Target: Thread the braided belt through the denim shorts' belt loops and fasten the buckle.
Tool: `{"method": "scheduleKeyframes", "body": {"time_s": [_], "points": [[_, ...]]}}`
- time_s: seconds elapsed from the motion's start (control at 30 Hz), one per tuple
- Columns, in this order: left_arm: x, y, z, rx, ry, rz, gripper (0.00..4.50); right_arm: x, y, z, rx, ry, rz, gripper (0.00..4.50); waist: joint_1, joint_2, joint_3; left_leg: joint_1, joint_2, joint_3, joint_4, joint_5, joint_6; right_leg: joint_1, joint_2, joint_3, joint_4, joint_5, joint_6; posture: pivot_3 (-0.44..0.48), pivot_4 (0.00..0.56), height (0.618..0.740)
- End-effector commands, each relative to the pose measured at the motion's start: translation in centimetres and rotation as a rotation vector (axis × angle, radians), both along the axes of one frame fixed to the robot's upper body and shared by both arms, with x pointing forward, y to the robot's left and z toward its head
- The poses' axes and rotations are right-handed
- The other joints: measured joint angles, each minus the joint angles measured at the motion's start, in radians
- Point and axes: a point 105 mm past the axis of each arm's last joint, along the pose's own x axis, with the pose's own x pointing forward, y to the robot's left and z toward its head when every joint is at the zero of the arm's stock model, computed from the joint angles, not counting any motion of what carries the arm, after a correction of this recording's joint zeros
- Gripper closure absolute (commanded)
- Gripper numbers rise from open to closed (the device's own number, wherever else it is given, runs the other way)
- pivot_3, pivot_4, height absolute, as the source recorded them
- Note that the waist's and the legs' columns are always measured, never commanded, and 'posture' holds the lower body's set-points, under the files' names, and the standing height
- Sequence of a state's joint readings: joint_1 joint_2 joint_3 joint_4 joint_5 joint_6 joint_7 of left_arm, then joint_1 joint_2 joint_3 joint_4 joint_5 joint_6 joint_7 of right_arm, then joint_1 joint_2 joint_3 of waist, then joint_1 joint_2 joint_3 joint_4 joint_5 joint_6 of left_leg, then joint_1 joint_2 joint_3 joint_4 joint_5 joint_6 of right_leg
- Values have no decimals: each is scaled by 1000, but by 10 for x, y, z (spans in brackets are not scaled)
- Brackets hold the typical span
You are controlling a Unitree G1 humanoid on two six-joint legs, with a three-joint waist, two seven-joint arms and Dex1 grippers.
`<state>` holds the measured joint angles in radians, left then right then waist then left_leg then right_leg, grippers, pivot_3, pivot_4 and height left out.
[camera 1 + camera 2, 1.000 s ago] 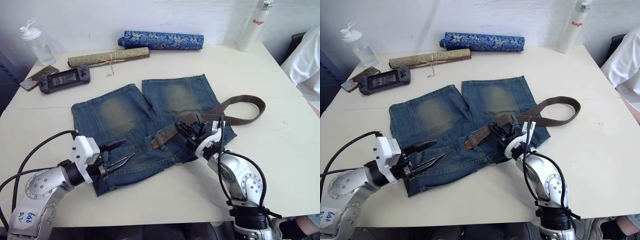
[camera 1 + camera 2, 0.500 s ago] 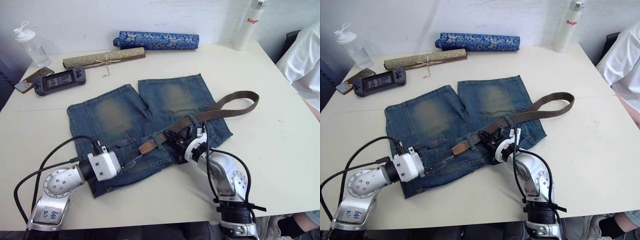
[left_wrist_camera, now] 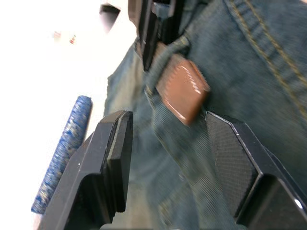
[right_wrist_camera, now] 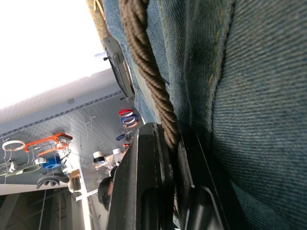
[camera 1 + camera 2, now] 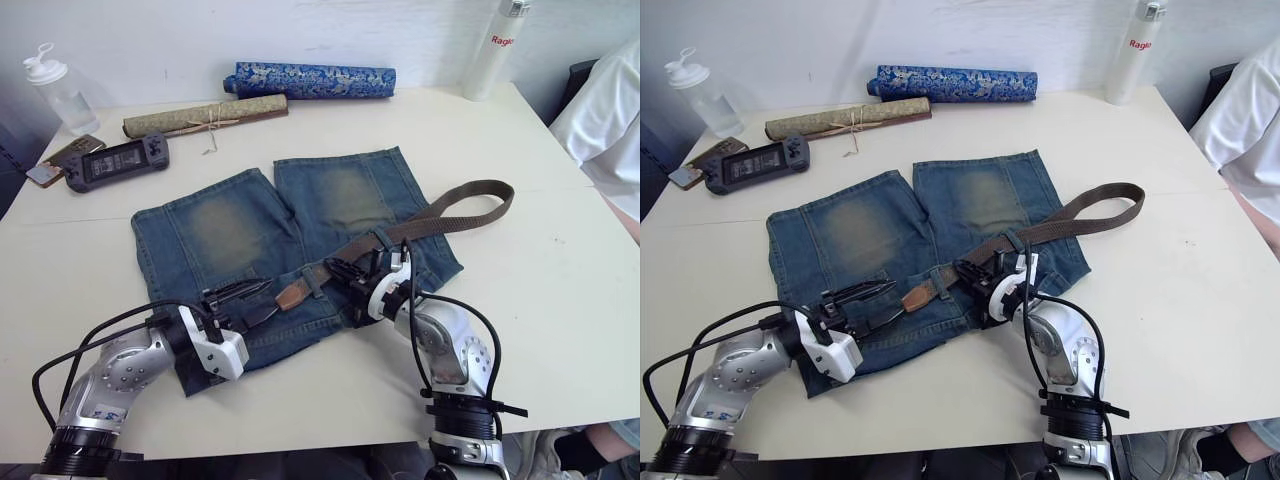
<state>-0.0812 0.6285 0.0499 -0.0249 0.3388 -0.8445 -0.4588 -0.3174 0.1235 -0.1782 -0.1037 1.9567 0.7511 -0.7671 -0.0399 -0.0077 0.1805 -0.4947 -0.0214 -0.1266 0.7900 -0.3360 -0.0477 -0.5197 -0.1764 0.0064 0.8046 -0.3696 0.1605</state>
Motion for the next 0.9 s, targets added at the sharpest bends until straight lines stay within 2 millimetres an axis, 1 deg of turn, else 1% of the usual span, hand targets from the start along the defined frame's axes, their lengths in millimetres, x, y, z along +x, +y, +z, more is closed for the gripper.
{"method": "scheduleKeyframes", "body": {"time_s": [0.03, 0.13, 0.2, 0.5, 0.53, 0.57, 0.9], "points": [[-1, -5, 6, -7, -51, -29, 1832, -5, 5, 9, 33, -42, 21, 4500, 0, 0, 0, 0, 0, 0, 0, 0, 0, 0, 0, 0, 0, 0, 0, 0, 150, 645], [0, -6, 8, -3, -60, -39, 1832, -5, 4, 9, 34, -44, 20, 4500, -1, 0, 0, 0, 0, 0, 0, 0, 0, 0, 0, 0, 0, 0, 0, 0, 150, 645], [-1, -6, 3, 40, -61, -56, 1832, -4, 4, 9, 37, -44, 17, 4500, -1, 0, 0, 0, 0, 0, 0, 0, 0, 0, 0, 0, 0, 0, 0, 0, 150, 645], [5, -4, -2, 79, -61, -35, 1832, -3, 2, 8, 35, -51, 16, 4500, -13, 0, 0, 0, 0, 0, 0, 0, 0, 0, 0, 0, 0, 0, 0, 0, 150, 645], [6, -5, -3, 89, -61, -37, 2332, -3, 2, 8, 34, -52, 17, 4500, -13, 0, 0, 0, 0, 0, 0, 0, 0, 0, 0, 0, 0, 0, 0, 0, 150, 645], [6, -6, -3, 94, -62, -39, 2497, -4, 2, 8, 32, -55, 19, 4500, -14, 0, 0, 0, 0, 0, 0, 0, 0, 0, 0, 0, 0, 0, 0, 0, 150, 645], [9, -9, -7, 138, -58, -49, 2497, -5, 3, 8, 29, -62, 25, 4500, -15, 0, 0, 0, 0, -1, 0, 0, 0, 0, 0, 0, 0, 0, 0, 0, 150, 645]]}}
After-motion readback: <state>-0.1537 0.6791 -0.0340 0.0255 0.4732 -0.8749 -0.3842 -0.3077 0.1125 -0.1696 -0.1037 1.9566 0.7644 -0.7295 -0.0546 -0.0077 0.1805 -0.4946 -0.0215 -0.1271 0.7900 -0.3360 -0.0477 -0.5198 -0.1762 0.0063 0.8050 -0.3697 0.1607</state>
